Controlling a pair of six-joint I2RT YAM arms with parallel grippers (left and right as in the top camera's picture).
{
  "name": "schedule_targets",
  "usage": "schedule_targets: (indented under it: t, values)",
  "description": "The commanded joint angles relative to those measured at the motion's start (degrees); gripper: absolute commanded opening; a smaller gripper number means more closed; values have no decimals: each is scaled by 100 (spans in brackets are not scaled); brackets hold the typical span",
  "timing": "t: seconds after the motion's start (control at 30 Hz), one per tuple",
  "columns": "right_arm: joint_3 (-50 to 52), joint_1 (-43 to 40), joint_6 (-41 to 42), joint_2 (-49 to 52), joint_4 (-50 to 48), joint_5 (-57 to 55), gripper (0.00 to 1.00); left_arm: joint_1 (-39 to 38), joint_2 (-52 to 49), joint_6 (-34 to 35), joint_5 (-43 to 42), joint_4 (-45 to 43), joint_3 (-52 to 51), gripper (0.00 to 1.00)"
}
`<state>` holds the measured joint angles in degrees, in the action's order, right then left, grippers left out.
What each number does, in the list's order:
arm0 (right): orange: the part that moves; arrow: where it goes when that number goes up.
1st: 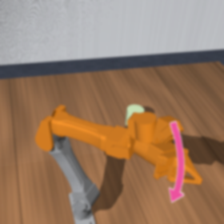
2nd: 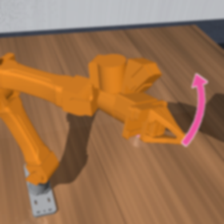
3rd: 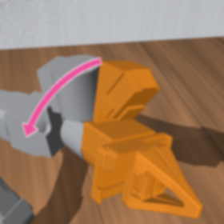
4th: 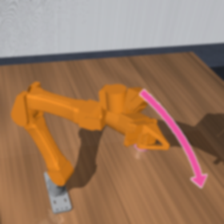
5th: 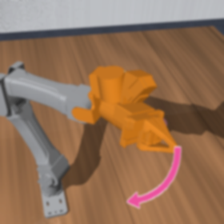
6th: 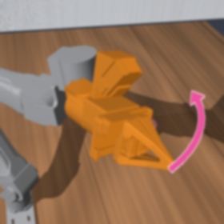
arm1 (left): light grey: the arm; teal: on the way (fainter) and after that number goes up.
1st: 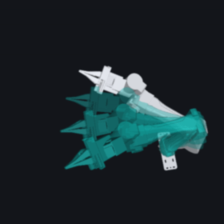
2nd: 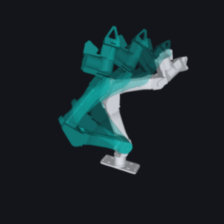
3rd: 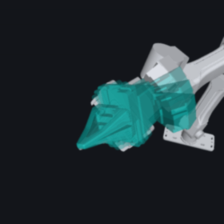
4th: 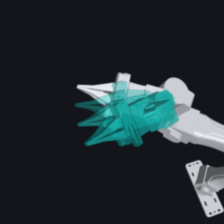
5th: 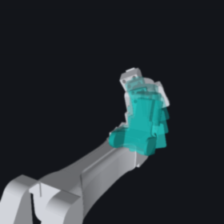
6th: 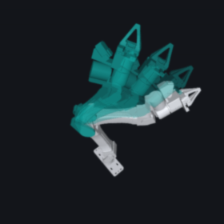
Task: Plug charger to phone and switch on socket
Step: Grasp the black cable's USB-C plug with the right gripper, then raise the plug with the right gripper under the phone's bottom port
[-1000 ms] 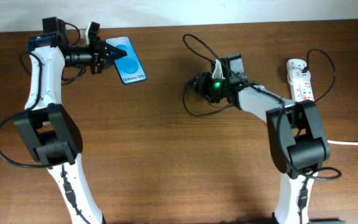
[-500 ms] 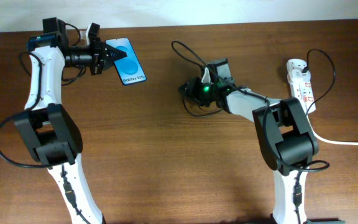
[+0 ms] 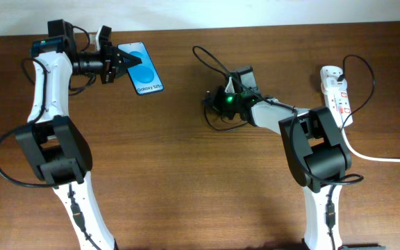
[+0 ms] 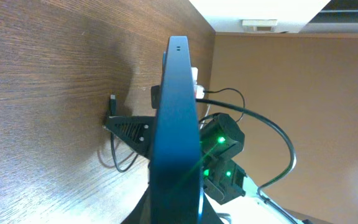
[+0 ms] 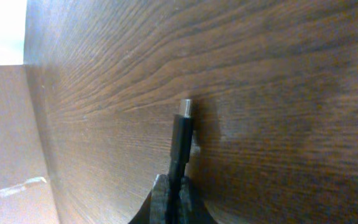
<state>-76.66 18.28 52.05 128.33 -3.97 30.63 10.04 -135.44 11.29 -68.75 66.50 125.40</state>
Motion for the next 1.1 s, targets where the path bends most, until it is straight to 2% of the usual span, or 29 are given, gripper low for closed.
schedule_targets:
  t: [0.0, 0.1, 0.2, 0.37, 0.5, 0.63, 0.73, 0.8, 0.87, 0.97, 1.0, 1.07]
  values:
    - [79, -199, -273, 197, 63, 295, 4, 9, 44, -111, -177, 22, 74, 0]
    - [79, -492, -1025, -127, -26, 1040, 4, 9, 44, -111, -179, 20, 74, 0]
    - [79, -785, -2028, -942, 278, 1888, 4, 9, 44, -111, -179, 20, 74, 0]
    - [79, -981, -3674, -2900, 2218, 2041, 4, -190, 44, -243, -199, 15, 74, 0]
    - [79, -1132, -4183, -3932, 3606, 2068, 4, -448, 44, -437, -297, 17, 74, 0]
    - [127, -1156, -4612, -4424, 4557, 2540, 4, -752, 44, -721, -623, 17, 76, 0]
    - [728, -1156, -4524, -4433, 4159, 3121, 4, -922, 44, -1117, -1137, 0, 76, 0]
    - [1462, -1152, -3821, -4433, 3198, 3180, 4, -964, 44, -1117, -1318, -24, 74, 0]
    - [2288, -1088, -2643, -4430, 1676, 3182, 4, -968, 44, -1115, -1565, -216, 74, 0]
    - [2968, -763, -1606, -4430, -61, 3104, 4, -1008, 44, -1095, -1930, -549, 74, 0]
    - [3049, -562, -1335, -4430, -428, 2826, 4, -1045, 44, -1058, -2028, -562, 74, 0]
    - [3049, -155, -964, -4430, -573, 2122, 4, -1117, 44, -896, -2052, -562, 76, 0]
